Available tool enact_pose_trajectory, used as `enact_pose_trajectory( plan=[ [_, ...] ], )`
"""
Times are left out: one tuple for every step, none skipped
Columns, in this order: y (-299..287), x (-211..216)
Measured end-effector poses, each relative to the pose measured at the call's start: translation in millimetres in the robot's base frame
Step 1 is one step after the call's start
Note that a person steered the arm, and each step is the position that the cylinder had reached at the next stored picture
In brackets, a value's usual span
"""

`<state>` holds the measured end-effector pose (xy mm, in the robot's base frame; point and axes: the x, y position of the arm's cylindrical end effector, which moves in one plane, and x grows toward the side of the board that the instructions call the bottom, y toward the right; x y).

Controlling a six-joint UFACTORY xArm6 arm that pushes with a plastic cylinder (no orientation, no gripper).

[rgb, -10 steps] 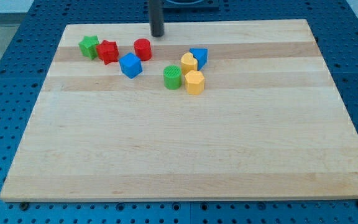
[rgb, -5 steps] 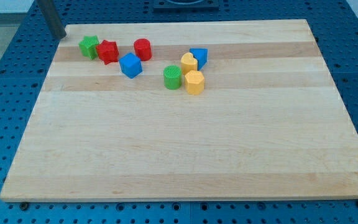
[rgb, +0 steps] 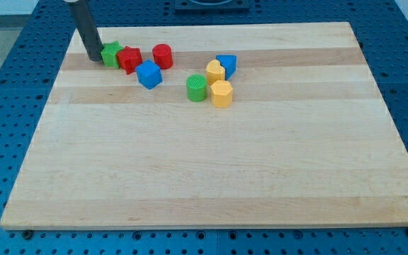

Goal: Push the green star into the red star

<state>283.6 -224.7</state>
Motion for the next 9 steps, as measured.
enact_pose_trajectory(
  plan=[
    [5.3, -0.1],
    [6.8, -11.2],
    [6.8, -25.4],
    [16.4, -25.2],
    [33.9, -18.5],
    [45.7, -8.0],
    [51.2, 5.6],
    [62.2, 16.3],
    [85.1, 17.9]
  ],
)
